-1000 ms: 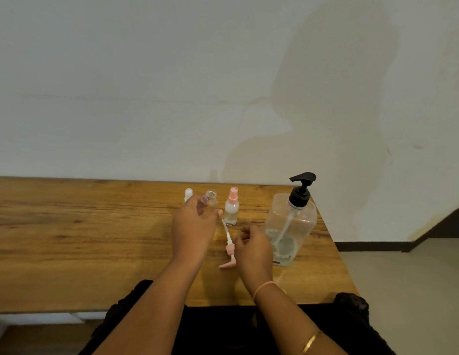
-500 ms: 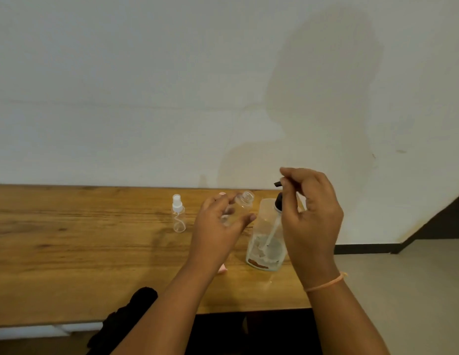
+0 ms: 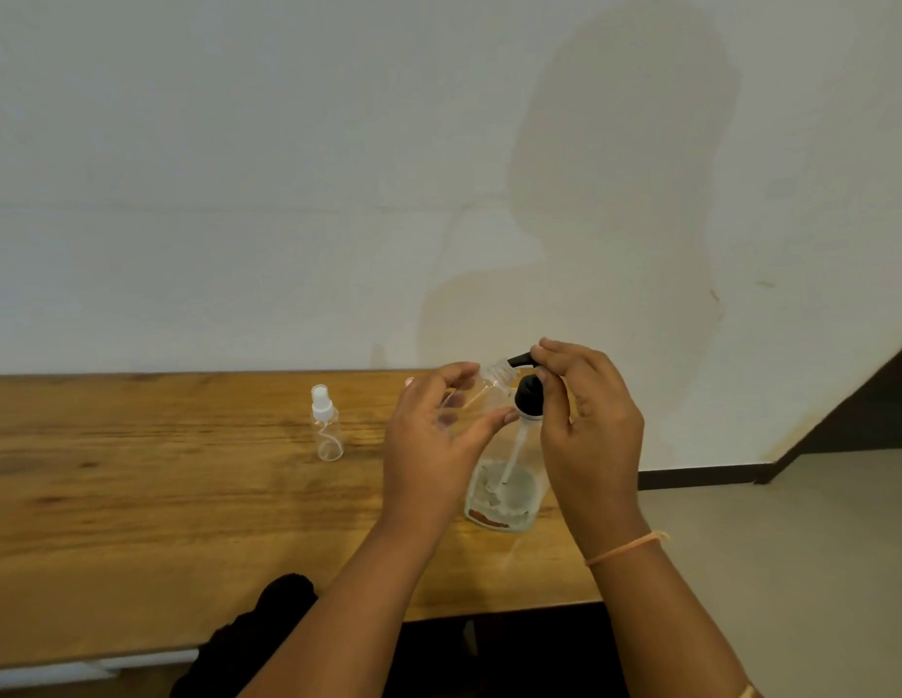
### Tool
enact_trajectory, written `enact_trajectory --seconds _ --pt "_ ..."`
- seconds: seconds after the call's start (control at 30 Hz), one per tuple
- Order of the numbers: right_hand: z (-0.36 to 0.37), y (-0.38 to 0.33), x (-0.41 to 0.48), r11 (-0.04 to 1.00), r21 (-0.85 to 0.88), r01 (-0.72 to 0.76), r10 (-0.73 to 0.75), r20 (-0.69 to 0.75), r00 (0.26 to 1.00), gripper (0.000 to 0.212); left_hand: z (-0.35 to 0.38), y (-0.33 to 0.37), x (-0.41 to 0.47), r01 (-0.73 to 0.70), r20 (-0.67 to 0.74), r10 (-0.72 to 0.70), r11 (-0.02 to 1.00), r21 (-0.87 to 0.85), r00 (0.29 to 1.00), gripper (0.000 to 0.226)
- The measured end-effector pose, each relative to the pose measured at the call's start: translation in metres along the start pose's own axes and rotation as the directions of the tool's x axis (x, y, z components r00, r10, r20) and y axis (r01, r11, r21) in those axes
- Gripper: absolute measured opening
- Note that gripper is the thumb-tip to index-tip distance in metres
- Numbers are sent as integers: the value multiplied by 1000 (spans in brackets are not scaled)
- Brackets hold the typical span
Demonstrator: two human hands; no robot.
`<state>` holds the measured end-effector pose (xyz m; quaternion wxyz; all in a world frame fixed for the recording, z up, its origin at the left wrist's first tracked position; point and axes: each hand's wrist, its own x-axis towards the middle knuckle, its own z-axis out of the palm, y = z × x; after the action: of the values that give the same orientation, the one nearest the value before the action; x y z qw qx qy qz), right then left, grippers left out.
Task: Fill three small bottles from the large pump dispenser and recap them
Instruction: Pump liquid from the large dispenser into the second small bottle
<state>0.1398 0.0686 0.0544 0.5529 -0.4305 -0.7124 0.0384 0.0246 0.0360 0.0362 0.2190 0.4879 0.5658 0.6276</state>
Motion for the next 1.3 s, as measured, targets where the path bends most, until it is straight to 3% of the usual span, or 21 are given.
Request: enact_trajectory --seconds 0.13,0.3,0.53,0.77,1.13,1.3 --pt "2 1 -1 1000 -21 23 -24 -16 1000 21 3 5 0 -41 -15 40 997 -68 999 44" --pt "6 3 -6 998 -26 59 -60 -47 997 22 -2 6 5 -30 70 44 982 -187 997 49" --pt "9 9 -13 998 -33 59 -61 -47 997 19 -7 4 9 -65 129 71 996 -53 989 44" --pt "5 -5 -3 998 36 44 -43 -33 999 19 -11 7 13 -135 87 142 988 -76 986 43" --pt "10 12 -9 998 49 36 -35 -17 999 18 -6 2 14 -57 142 58 998 -9 988 42" --pt "9 5 -7 991 129 -28 36 -53 998 21 -5 5 15 -81 129 85 996 -38 988 46"
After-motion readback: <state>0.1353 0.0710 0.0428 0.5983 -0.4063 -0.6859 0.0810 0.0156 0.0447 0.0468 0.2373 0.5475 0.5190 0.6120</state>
